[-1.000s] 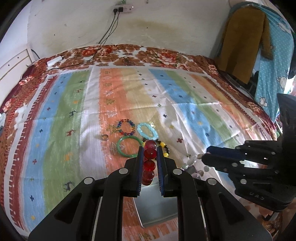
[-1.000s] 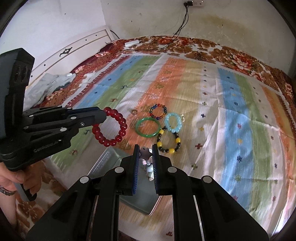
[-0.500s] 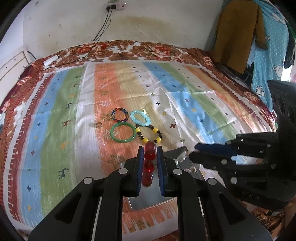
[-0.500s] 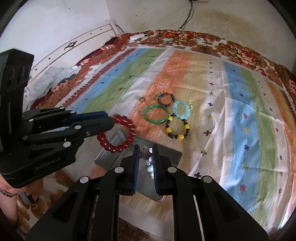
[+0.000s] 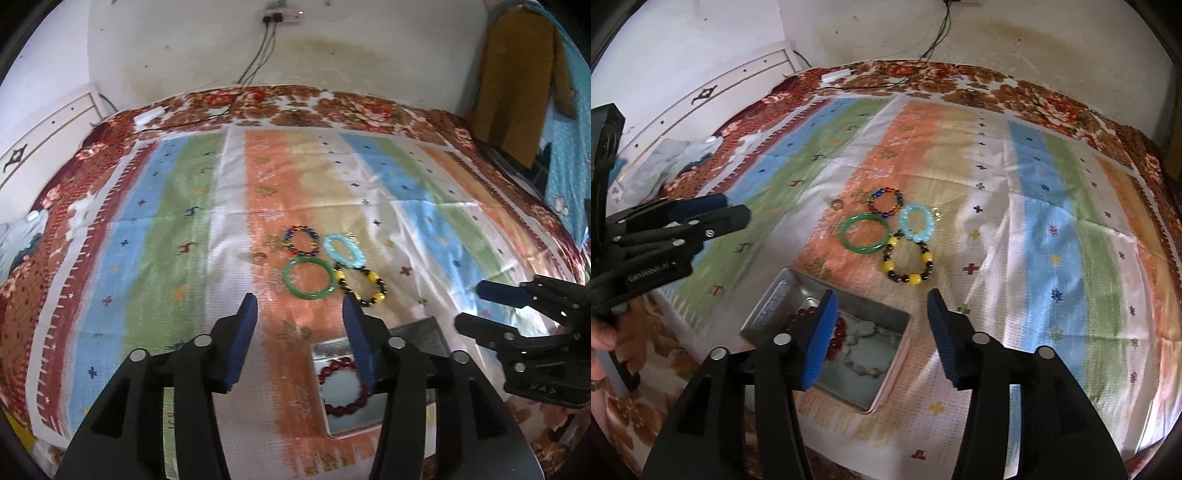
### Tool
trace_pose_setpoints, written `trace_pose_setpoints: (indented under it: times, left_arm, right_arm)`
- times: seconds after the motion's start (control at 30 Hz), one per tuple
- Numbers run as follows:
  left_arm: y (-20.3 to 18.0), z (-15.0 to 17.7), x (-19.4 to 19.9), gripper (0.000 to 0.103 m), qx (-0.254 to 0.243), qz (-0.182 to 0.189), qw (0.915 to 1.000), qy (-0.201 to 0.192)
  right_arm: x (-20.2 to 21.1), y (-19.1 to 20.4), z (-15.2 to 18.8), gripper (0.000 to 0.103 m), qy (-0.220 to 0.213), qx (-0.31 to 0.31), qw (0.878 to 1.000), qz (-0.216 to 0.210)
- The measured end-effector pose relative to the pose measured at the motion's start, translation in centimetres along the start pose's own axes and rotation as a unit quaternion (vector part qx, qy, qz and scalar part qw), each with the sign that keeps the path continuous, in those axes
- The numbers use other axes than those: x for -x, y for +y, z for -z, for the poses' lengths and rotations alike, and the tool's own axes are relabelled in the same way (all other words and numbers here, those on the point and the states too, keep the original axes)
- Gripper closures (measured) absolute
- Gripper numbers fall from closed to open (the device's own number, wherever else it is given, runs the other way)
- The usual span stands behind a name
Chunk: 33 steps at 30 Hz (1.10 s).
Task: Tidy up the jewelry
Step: 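Move both tools back toward the remaining bracelets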
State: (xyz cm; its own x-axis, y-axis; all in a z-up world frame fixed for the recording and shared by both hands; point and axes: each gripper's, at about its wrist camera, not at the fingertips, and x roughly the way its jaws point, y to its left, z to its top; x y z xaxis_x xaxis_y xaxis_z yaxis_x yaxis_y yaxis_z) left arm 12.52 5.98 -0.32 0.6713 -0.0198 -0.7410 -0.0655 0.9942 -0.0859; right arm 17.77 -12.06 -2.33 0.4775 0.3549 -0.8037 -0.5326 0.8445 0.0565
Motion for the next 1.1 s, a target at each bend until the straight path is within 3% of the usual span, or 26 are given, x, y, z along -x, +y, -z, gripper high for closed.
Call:
trace_pose_setpoints:
  times: [0.2,0.4,0.63,1.1]
  left_arm:
    - [0.6,-0.6,-0.9,0.049,0.004,0.012,0.9998,0.013]
    - [0.4,-1.2,-2.1,0.044,-0.007,-0.012,0.9997,0.020]
    - [1.1,-2.3,-3.7,0.038,-0.004,-0.024,0.9991,0.034]
    - [1.4,-3.8,-7.1,0.038,-0.019,-0.035,0.9973,0.062]
  right_arm:
    - [-1.0,-1.1,-0.7,0.041,0.002,-0.025,1.000,-0.001]
    - [-1.5,-1.6,-1.4,0.034,-0.006,-0.029,0.999,0.014]
    - [-2.5,-2.5,-2.4,0.034,-0.004,-0.033,0.999,0.021]
    - [-5.8,-4.4,-4.3,0.034,0.020,-0.053,0.998,0.027]
